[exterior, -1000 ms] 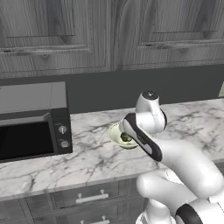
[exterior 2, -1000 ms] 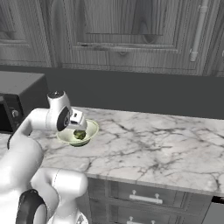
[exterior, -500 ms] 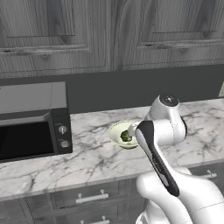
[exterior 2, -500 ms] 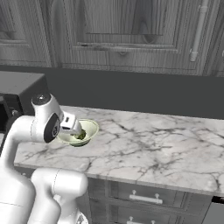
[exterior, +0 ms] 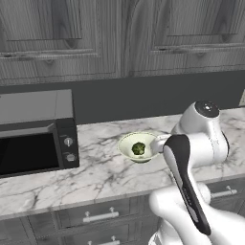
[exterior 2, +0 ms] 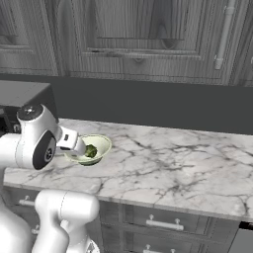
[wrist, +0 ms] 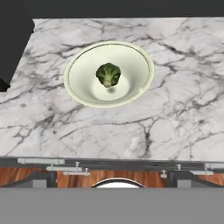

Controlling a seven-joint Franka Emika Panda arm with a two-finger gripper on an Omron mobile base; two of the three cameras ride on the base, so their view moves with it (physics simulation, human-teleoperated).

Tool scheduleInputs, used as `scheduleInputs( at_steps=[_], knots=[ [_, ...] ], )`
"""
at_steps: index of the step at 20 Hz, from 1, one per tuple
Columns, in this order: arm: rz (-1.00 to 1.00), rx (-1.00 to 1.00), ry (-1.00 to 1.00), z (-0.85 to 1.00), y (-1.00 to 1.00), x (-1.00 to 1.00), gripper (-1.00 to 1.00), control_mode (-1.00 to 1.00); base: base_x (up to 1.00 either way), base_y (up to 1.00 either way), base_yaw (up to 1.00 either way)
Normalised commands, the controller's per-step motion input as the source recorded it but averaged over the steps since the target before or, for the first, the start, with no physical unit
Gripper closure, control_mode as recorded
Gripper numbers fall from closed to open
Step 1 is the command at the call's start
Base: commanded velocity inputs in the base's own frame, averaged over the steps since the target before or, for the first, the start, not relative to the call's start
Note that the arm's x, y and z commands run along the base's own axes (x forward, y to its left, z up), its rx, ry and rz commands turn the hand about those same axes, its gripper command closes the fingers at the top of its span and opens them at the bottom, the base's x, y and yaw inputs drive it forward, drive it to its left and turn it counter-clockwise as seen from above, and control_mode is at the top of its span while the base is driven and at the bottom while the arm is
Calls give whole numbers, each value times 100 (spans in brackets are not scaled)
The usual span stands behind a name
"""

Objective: Take the mushroom, broccoli, and mushroom from the freezer and place them in the bowl on the counter.

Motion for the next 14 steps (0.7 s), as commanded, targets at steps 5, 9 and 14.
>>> scheduleInputs(
  at_steps=[5, 9, 14],
  knots=[
    [0, 0, -2, 16, -4, -54, -100, -100, 0, 0, 0],
    [0, 0, 0, 0, -22, -5, -100, -100, 0, 0, 0],
    [0, 0, 0, 0, -10, -6, -100, -100, 0, 0, 0]
  ],
)
